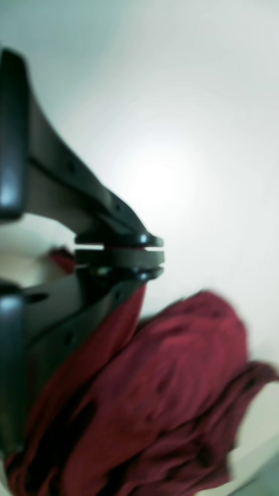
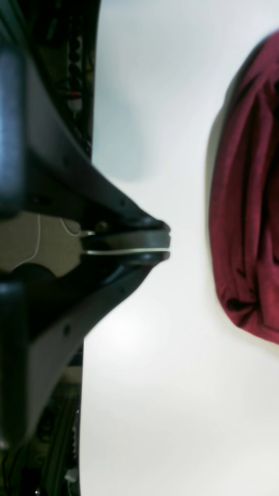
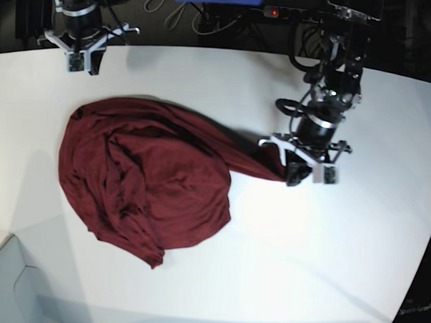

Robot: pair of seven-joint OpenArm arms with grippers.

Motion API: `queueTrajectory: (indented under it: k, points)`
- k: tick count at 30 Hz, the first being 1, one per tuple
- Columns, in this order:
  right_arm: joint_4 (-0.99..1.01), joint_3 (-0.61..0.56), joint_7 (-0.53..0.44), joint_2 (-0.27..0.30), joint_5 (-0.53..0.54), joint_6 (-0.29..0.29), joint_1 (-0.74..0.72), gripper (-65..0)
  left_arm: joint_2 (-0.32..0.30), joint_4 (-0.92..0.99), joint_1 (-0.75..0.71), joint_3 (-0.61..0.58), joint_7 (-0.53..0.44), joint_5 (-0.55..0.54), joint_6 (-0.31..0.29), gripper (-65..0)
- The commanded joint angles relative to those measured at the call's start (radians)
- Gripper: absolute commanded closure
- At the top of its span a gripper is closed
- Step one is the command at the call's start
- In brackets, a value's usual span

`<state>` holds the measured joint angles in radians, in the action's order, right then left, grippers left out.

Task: Layout the t-shirt on the table in an organized manner, then fold the t-shirt properly
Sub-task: 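Grasp a sleeve with the left gripper and drag it outward, stretching it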

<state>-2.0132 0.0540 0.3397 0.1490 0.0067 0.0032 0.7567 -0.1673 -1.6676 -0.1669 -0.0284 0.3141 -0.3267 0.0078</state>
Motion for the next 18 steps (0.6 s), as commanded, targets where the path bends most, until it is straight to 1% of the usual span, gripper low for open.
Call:
queueTrajectory:
  k: [1, 2, 5, 9, 14, 18]
  points:
    - [-0.016, -0.001, -0.026, 0.002, -0.001, 0.001, 0.01, 0.0, -0.004, -0.05, -0.006, 0.049, -0.023, -0.001, -0.001, -0.4]
    - [-0.016, -0.001, -0.026, 0.002, -0.001, 0.001, 0.008, 0.0, -0.004, -0.078, -0.021, 0.097, -0.016, -0.001, -0.002, -0.4]
    - [-0.016, -0.001, -0.026, 0.002, -0.001, 0.001, 0.007, 0.0, -0.002, -0.139, -0.039, 0.246, 0.059, -0.001, -0.006, -0.4]
    - [-0.016, -0.001, -0.026, 0.001, -0.001, 0.001, 0.005, 0.0, -0.002, -0.168, -0.039, 0.43, 0.124, -0.001, -0.006, -0.4]
    - [-0.016, -0.001, -0.026, 0.001, -0.001, 0.001, 0.002, 0.0, -0.002, -0.157, -0.038, 0.603, 0.132, -0.001, -0.006, -0.3]
    - [-0.016, -0.001, -0.026, -0.001, -0.001, 0.001, 0.002, 0.0, -0.002, -0.104, -0.036, 0.695, 0.132, -0.001, -0.006, -0.3]
